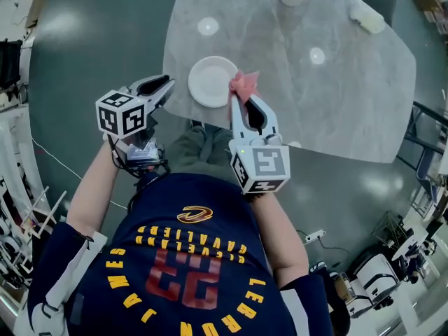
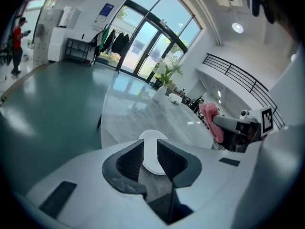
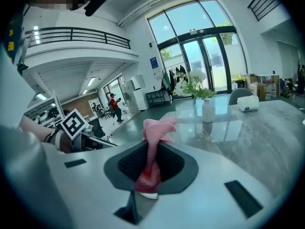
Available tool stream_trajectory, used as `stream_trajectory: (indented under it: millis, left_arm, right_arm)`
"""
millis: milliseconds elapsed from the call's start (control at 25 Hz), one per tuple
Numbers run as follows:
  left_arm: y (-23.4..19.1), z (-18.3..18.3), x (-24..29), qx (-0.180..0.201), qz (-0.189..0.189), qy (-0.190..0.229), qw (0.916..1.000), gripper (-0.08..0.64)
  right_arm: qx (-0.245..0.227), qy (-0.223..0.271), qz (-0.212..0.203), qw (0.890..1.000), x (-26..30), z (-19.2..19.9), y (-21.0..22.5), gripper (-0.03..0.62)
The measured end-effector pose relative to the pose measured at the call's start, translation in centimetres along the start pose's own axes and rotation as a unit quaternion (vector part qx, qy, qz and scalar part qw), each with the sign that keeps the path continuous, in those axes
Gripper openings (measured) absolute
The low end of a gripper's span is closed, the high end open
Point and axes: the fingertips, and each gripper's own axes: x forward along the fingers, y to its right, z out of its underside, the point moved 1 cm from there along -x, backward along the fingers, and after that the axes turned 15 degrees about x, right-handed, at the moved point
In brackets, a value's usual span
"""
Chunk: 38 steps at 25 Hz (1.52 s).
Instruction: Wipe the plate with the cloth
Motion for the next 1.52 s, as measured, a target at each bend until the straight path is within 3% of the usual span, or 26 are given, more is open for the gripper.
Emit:
stream_trajectory:
  millis: [120,280,600,800,1040,1520]
  left_arm:
    - [-0.1,1.0,2.8,-0.051,0.009,-0.025,0.9984,0.075]
    - [-0.7,2.2,4.1,-0.081,0.012,-0.051,0.9953,0.075]
    - [-0.5,4.3,7.1,-0.094,0.032,-0.106,0.9894,0.075]
    - [-0.2,5.6,8.6,-0.131,0.031,-0.138,0.9811,0.08]
    - [0.3,5.6,8.6,-0.217,0.049,-0.138,0.9651,0.067]
    - [1.7,6.5,8.9,-0.267,0.077,-0.134,0.9513,0.029]
  right_arm:
    - [0.001,-0.031,-0.018,0.999,1.8,1.1,1.9,0.046]
    - [-0.007,-0.064,-0.036,0.997,4.1,2.7,2.0,0.046]
    - [-0.01,-0.112,-0.049,0.992,7.8,4.9,1.6,0.046]
    - [-0.016,-0.141,-0.049,0.989,9.4,6.4,2.4,0.046]
    - [-0.022,-0.167,-0.053,0.984,11.0,7.2,1.8,0.046]
    - [-0.04,-0.215,-0.071,0.973,13.9,9.2,-0.9,0.046]
